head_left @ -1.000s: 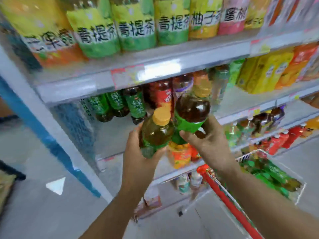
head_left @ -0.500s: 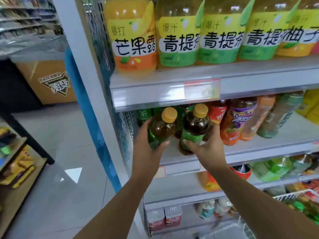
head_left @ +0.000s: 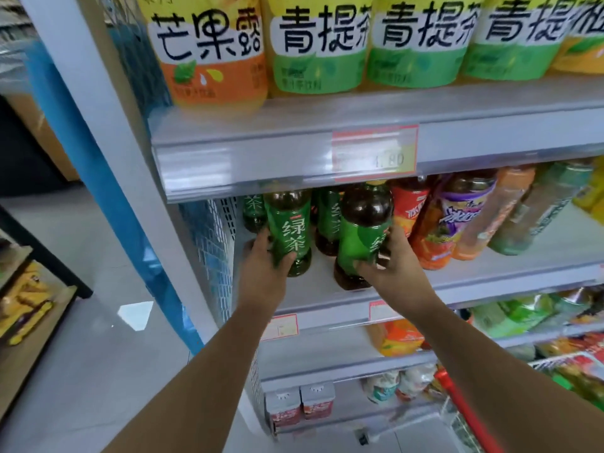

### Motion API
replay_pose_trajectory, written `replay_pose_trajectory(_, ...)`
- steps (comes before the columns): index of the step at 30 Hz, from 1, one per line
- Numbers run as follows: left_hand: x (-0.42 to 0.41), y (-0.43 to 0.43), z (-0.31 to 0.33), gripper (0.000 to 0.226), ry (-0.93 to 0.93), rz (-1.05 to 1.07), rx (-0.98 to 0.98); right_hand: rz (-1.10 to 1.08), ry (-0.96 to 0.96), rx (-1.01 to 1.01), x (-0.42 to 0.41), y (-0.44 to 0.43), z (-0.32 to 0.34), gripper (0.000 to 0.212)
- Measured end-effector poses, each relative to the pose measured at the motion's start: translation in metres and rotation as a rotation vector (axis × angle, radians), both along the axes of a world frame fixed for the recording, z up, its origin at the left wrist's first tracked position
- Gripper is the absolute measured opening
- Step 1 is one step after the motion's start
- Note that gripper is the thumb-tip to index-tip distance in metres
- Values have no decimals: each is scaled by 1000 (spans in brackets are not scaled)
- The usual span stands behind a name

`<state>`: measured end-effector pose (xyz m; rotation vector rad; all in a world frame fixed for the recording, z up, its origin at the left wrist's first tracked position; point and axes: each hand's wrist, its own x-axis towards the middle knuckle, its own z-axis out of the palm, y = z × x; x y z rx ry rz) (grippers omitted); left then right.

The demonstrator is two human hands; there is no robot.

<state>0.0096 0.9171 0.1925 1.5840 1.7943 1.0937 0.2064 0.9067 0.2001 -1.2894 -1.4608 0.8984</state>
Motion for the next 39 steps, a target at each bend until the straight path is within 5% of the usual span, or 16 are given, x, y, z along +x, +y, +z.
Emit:
replay_pose_trajectory(7, 9, 34, -18, 43, -71, 109, 12, -272, -362, 25, -23, 8, -23, 73)
replay_pose_trajectory(13, 14, 43, -16, 56, -138, 113, -19, -249, -360, -21, -25, 13, -24, 70)
replay_pose_trajectory(17, 33, -16, -21, 47, -136, 107, 172, -142, -341, 9, -6, -5, -26, 75)
replay_pose_trajectory(22, 85, -92, -50, 36, -118, -91, 358, -174, -321, 125, 65, -69, -50, 44)
replay_pose_trajectory(31, 232, -122, -159, 22, -5, -495, -51, -484, -453, -479, 240, -160, -155, 33)
replay_pose_trajectory(39, 323, -117, -224, 27, 216, -681, -13, -497, -758, -840, 377, -182, -255, 60)
